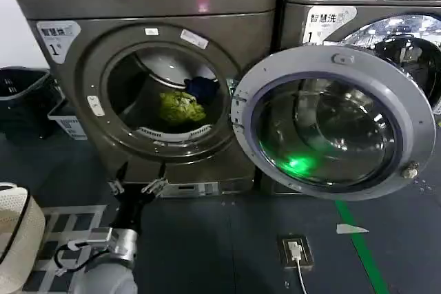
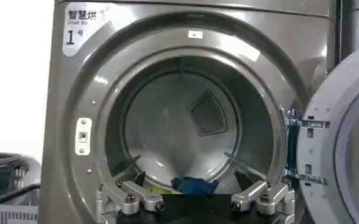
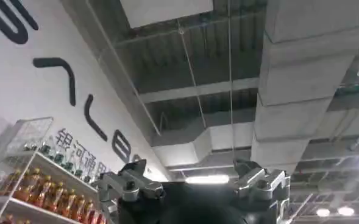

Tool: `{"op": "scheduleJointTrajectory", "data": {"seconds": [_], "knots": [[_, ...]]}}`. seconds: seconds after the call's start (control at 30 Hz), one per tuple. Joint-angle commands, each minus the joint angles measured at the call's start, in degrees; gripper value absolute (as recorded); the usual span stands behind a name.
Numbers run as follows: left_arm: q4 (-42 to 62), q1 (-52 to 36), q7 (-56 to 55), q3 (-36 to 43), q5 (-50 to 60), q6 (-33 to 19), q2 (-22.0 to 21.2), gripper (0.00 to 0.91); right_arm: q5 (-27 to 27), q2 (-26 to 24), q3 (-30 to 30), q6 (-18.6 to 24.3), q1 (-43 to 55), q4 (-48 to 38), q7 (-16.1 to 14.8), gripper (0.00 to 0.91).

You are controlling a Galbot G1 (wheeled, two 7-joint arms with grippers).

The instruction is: Grasp the clothes from the dryer.

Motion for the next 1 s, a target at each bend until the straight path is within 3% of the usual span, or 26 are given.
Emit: {"op": "scheduleJointTrajectory", "data": {"seconds": [0.03, 1.0], "knots": [[0.17, -0.29, 0.01, -0.03, -0.12, 0.07, 0.11, 0.907, -0.02, 0.03, -0.04, 0.91, 0.06, 0.04, 0.03, 0.907], [0.18, -0.45, 0.29, -0.25, -0.25, 0.24, 0.52, 0.907, -0.08, 0.03, 0.11, 0.89, 0.07, 0.05, 0.22, 0.907]]}}
